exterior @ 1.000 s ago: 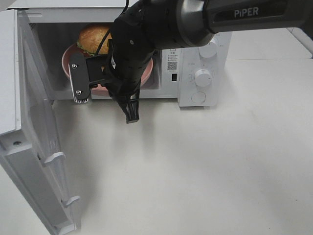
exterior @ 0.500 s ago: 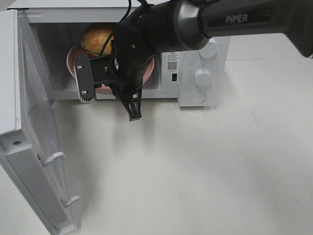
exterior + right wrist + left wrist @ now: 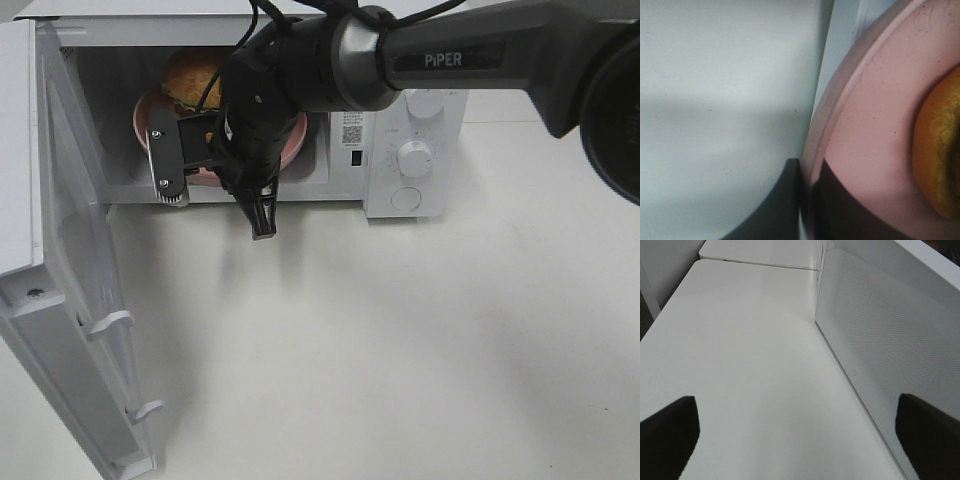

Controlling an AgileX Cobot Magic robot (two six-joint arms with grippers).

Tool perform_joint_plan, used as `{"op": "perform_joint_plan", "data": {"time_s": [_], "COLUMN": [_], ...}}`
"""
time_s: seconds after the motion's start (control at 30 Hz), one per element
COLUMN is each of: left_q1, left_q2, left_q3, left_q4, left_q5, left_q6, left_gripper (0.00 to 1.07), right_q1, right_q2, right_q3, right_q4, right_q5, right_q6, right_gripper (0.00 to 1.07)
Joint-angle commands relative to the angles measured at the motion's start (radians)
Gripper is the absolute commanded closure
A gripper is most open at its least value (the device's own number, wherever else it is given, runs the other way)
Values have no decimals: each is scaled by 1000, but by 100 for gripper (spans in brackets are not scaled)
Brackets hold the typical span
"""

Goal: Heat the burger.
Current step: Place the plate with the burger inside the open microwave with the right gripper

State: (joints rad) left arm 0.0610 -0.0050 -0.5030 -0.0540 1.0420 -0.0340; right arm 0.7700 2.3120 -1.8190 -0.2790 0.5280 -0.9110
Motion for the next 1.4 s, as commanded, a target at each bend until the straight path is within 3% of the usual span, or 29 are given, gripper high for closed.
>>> {"op": "perform_joint_plan", "data": {"time_s": [0.03, 0.63, 1.1, 1.27, 1.33, 1.4], "left_q1": [-5, -5, -5, -5, -5, -5], "left_q2": [-23, -23, -23, -23, -23, -23], "left_q3": [4, 4, 4, 4, 4, 4], "left_q4": [2, 3, 3, 3, 3, 3], "left_q5": [-8, -8, -8, -8, -8, -8], "left_q6": [-4, -4, -4, -4, -4, -4], "left_gripper": [7, 7, 7, 7, 7, 7], "right_q1": [-4, -28, -28, -28, -28, -28], "right_q2": [5, 86, 105, 105, 105, 105], "right_q3": [-50, -194, -206, -206, -206, -206], "right_q4": [-33, -37, -61, -63, -62, -62], "right_q5": [-31, -7, -16, -17, -13, -9], "right_q6": [6, 10, 6, 6, 6, 7], "right_gripper": [107, 107, 106, 99, 88, 85]}}
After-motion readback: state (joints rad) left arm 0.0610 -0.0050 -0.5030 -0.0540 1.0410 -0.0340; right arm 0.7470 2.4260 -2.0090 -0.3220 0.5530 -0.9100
